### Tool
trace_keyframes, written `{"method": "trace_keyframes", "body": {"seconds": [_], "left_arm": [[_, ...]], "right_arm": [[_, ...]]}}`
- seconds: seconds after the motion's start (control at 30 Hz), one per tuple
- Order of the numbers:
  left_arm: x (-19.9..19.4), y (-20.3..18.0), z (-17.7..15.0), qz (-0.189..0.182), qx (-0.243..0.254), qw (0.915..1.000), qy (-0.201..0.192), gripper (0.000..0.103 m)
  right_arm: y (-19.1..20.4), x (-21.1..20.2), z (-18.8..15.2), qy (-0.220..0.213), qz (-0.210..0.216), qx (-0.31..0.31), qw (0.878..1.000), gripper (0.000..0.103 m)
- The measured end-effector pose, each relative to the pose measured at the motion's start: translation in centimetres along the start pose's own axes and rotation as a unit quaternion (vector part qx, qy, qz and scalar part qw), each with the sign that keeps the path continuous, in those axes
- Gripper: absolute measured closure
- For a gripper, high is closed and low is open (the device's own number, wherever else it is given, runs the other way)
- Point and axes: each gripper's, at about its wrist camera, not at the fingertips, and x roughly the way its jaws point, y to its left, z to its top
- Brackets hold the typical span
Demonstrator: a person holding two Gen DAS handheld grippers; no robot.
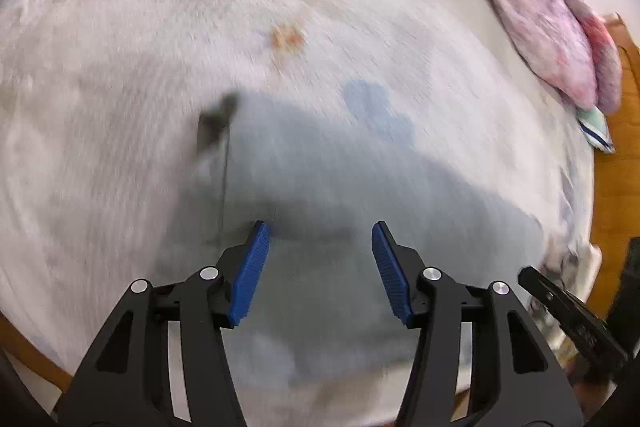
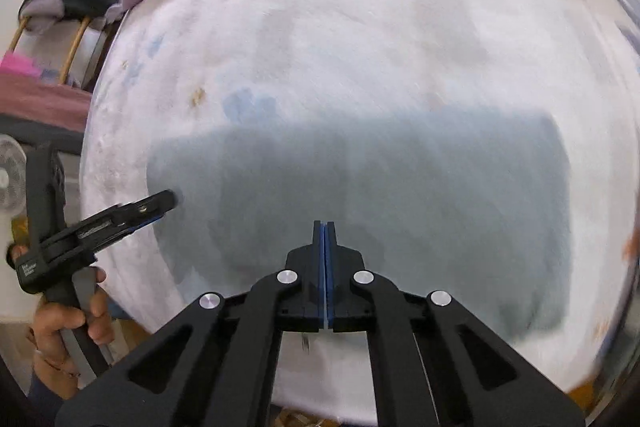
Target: Fold large clothes
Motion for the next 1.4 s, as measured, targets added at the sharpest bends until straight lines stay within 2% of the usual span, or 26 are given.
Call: {"method": "trace_keyframes", "body": {"seconds": [0.07,0.1,0.23,0.3,0.43,0.57,0.67,0.73,0.87,0.97,1.13,1.23,1.4], "left_arm": [[1.8,0.8,0.7,0.002,-0.013,0.9998,0.014,0.047],[3.1,1.1,1.1,0.001,-0.013,0.9996,0.025,0.047],[4.7,1.1,2.4,0.003,0.002,0.9996,0.029,0.047],[5.2,1.2,2.9,-0.001,0.004,0.9995,0.032,0.047],[5.7,1.9,4.1,-0.017,-0.018,0.9989,0.041,0.042],[5.0,1.6,4.1,-0.027,-0.007,0.9985,0.046,0.04],[3.8,2.2,3.6,-0.044,-0.009,0.9981,0.042,0.04],[2.5,3.1,2.8,-0.053,-0.014,0.9977,0.04,0.038],[0.4,5.6,1.5,-0.057,-0.026,0.9974,0.034,0.037],[-0.6,8.2,-0.3,-0.061,-0.048,0.9964,0.034,0.036],[-0.3,11.7,-3.5,-0.072,-0.079,0.9918,0.069,0.036],[0.1,12.8,-4.5,-0.072,-0.082,0.9907,0.081,0.036],[1.6,13.6,-5.6,-0.087,-0.083,0.9872,0.105,0.036]], "right_arm": [[0.9,1.7,0.4,0.007,-0.002,-0.015,1.0,0.103],[1.3,3.3,0.9,0.022,-0.023,-0.025,0.999,0.103],[0.0,7.3,1.0,0.039,-0.055,-0.017,0.998,0.103],[-1.1,9.0,1.6,0.044,-0.046,0.01,0.998,0.103],[-1.8,9.5,2.6,0.053,-0.04,0.033,0.997,0.103],[-1.8,6.7,1.6,0.066,-0.029,0.063,0.995,0.103],[-1.7,5.7,-0.9,0.099,-0.015,0.085,0.991,0.103],[-1.6,6.1,-2.6,0.105,-0.034,0.076,0.991,0.103],[-2.2,8.5,-3.7,0.092,-0.055,0.072,0.992,0.103],[-2.0,7.5,-4.2,0.085,-0.064,0.082,0.991,0.103],[-1.3,5.2,-7.0,0.084,-0.063,0.094,0.99,0.103],[-2.0,6.0,-9.0,0.104,-0.047,0.121,0.986,0.103],[-3.4,7.2,-10.3,0.087,-0.043,0.126,0.987,0.103]]}}
